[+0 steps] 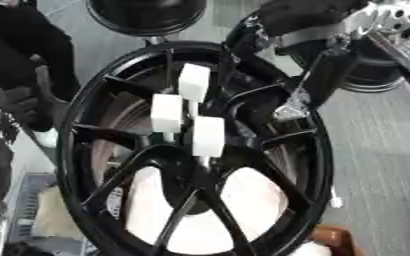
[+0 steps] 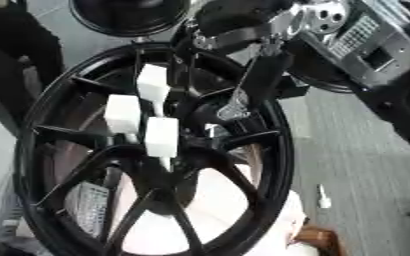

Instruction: Pull the pin out of the wheel hub.

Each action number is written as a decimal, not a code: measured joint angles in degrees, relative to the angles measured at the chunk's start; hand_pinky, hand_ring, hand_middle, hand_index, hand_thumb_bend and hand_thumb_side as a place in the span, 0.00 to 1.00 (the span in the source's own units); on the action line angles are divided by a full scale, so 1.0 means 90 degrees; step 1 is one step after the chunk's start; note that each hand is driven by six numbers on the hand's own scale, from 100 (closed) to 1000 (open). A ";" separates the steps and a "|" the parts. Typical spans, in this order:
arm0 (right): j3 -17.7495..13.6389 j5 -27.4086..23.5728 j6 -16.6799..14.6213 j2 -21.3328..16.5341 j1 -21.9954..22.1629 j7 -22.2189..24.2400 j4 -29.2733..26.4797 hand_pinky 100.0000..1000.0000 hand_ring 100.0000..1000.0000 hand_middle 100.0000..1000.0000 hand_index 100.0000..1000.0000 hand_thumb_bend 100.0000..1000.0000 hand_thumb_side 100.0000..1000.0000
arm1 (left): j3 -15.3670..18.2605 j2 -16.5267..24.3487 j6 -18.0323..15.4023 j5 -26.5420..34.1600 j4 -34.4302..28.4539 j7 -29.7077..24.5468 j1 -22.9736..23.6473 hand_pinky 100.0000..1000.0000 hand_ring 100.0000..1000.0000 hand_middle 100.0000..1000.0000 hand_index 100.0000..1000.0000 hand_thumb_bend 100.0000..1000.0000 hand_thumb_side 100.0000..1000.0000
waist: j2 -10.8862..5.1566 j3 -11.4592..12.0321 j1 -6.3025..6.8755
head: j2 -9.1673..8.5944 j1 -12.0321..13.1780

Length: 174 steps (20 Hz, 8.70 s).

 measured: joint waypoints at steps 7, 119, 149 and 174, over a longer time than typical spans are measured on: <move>0.0077 0.0009 0.0010 0.0066 -0.0051 0.0010 0.0086 0.88 0.79 0.70 0.78 0.30 0.51 | -0.0002 0.0000 0.0013 0.0000 0.0000 -0.0028 -0.0010 0.88 0.82 0.78 0.77 0.00 0.84 | 0.0020 0.0003 -0.0018 | 0.0027 0.0001; -0.0183 0.0791 0.0245 0.0070 -0.0398 -0.0864 0.1034 0.85 0.72 0.48 0.64 0.22 0.33 | -0.0080 0.0275 0.0038 -0.0146 -0.0090 -0.0166 -0.0448 0.89 0.83 0.78 0.77 0.00 0.85 | 0.0769 0.0669 -0.0743 | -0.0698 -0.0201; -0.1142 -0.0604 0.1278 -0.0610 -0.0238 -0.1534 0.0258 0.85 0.66 0.41 0.59 0.05 0.15 | -0.0064 0.0276 0.0038 -0.0142 -0.0073 -0.0163 -0.0321 0.89 0.83 0.78 0.77 0.00 0.85 | 0.0563 0.0423 -0.0662 | -0.0555 -0.0139; -0.4537 0.0437 0.1665 -0.2294 0.5491 -0.3506 0.0755 0.88 0.81 0.75 0.78 0.25 0.32 | 0.0178 0.0269 0.0010 -0.0206 -0.0042 0.0094 -0.0085 0.89 0.83 0.78 0.77 0.00 0.84 | 0.0389 -0.0223 -0.0308 | -0.0421 0.0296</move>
